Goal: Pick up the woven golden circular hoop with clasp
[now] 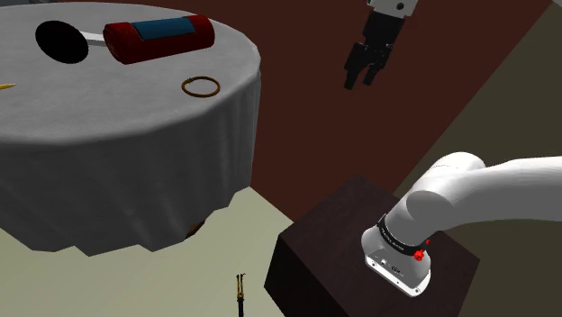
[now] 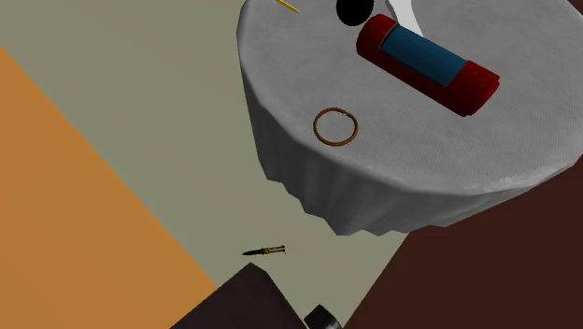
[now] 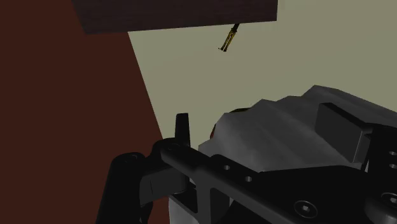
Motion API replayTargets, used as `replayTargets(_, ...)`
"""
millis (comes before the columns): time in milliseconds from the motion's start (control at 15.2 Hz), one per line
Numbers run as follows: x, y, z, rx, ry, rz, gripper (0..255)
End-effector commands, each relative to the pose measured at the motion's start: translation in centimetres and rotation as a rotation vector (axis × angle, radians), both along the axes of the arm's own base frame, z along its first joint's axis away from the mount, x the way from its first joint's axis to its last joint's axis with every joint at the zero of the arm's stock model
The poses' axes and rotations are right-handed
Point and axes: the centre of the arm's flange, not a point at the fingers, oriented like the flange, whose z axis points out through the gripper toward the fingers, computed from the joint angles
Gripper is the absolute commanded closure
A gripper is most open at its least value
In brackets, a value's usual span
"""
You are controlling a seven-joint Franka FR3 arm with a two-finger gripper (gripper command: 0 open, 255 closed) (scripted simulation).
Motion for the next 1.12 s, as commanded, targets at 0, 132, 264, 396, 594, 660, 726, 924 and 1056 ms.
replayTargets(0,0.0,0.0,0.0,0.0,0.0,0.0,0)
replayTargets(132,2.0,1.8,-0.1,-0.007,-0.007,0.008,0)
replayTargets(264,3.9,3.5,-0.3,-0.014,-0.014,0.017,0)
replayTargets(396,5.9,5.3,-0.4,-0.02,-0.021,0.025,0)
replayTargets(594,8.7,8.0,-0.6,-0.031,-0.032,0.038,0)
replayTargets(660,9.7,8.9,-0.7,-0.034,-0.035,0.042,0)
replayTargets(726,10.6,9.8,-0.8,-0.037,-0.039,0.047,0)
replayTargets(924,13.5,12.6,-1.0,-0.048,-0.049,0.059,0)
replayTargets(1056,15.3,14.4,-1.1,-0.054,-0.056,0.068,0)
